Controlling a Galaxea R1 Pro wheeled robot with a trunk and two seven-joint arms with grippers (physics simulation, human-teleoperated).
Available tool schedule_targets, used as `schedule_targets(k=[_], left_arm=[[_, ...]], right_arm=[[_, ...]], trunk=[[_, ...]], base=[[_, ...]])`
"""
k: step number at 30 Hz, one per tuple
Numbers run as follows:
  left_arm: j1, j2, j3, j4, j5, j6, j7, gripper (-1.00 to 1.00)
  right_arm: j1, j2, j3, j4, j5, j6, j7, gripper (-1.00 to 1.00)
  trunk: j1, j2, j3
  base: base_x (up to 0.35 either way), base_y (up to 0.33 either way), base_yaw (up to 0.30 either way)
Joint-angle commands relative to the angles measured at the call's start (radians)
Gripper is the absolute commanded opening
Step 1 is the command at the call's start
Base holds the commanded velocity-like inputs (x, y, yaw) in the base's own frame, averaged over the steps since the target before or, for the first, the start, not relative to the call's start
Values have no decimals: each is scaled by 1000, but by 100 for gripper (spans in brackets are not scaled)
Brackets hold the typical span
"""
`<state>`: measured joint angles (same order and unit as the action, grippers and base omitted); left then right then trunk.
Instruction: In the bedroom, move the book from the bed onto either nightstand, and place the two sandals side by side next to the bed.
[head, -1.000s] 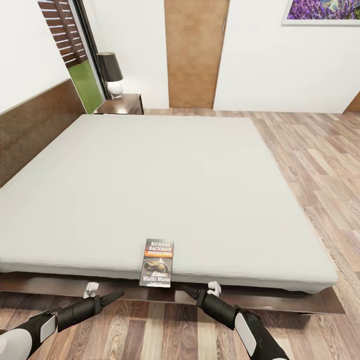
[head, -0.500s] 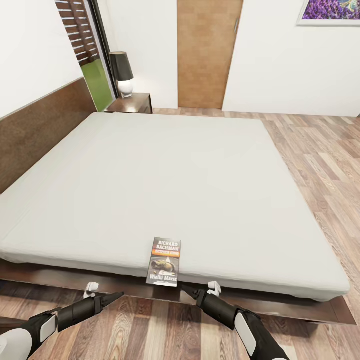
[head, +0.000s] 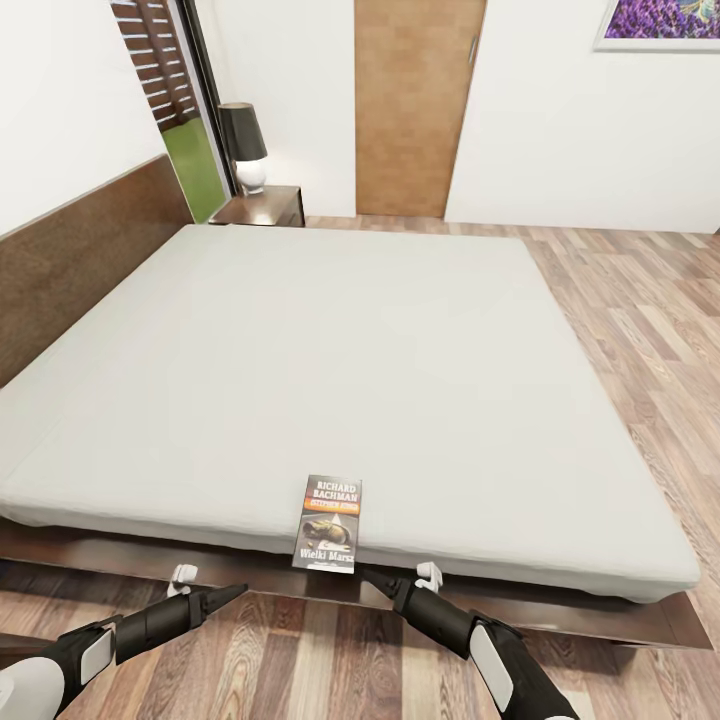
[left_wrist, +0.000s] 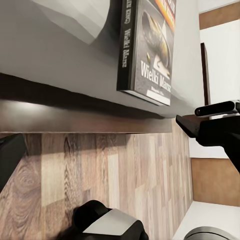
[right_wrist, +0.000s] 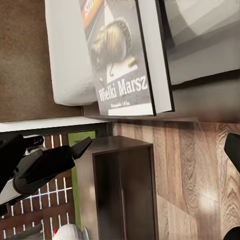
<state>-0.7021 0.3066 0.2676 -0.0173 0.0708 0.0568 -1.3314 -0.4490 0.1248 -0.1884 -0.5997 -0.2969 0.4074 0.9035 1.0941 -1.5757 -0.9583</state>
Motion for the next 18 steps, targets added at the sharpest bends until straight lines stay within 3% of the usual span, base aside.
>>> schedule_targets(k=[1,18], left_arm=[[0,0,-5,0,7,6,-3,100],[0,0,-5,0,7,6,-2,100]], right_arm=[[0,1,-5,0,-3,9,3,100],[0,1,-5,0,-11,8,4,100]], trunk=[[0,0,-1],[0,0,-1]], base=[[0,0,0],[0,0,66]])
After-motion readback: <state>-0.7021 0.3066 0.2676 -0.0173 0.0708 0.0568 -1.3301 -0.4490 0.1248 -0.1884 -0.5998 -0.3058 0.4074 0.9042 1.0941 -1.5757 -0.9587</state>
